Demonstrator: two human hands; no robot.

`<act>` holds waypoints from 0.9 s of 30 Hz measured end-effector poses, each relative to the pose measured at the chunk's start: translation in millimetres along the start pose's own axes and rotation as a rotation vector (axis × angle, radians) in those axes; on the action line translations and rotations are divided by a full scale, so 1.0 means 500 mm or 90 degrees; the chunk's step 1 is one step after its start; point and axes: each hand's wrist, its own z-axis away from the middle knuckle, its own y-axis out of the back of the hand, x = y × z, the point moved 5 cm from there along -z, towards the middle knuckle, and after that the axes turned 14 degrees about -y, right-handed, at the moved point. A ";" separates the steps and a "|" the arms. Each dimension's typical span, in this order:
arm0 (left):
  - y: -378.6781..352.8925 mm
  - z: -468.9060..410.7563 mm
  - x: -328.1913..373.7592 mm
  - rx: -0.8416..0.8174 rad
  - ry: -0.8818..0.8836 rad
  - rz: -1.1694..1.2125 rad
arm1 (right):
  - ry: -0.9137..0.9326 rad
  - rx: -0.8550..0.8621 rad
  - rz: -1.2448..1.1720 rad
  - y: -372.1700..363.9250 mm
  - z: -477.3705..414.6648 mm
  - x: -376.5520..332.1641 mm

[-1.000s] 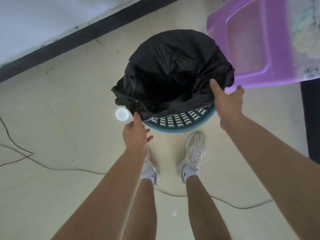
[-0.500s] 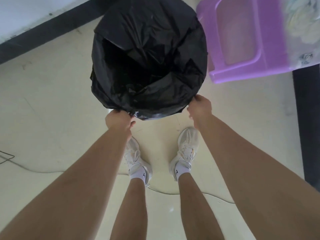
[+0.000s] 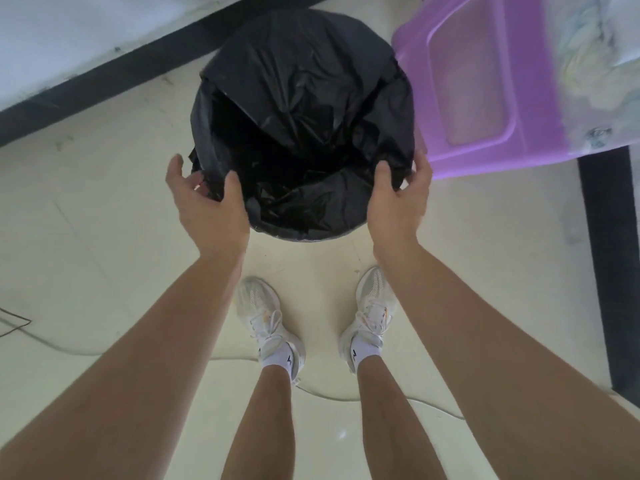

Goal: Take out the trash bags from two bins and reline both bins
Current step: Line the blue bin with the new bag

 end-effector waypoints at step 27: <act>0.002 0.021 -0.138 -0.123 0.204 0.008 | 0.278 -0.302 0.732 -0.239 -0.050 -0.131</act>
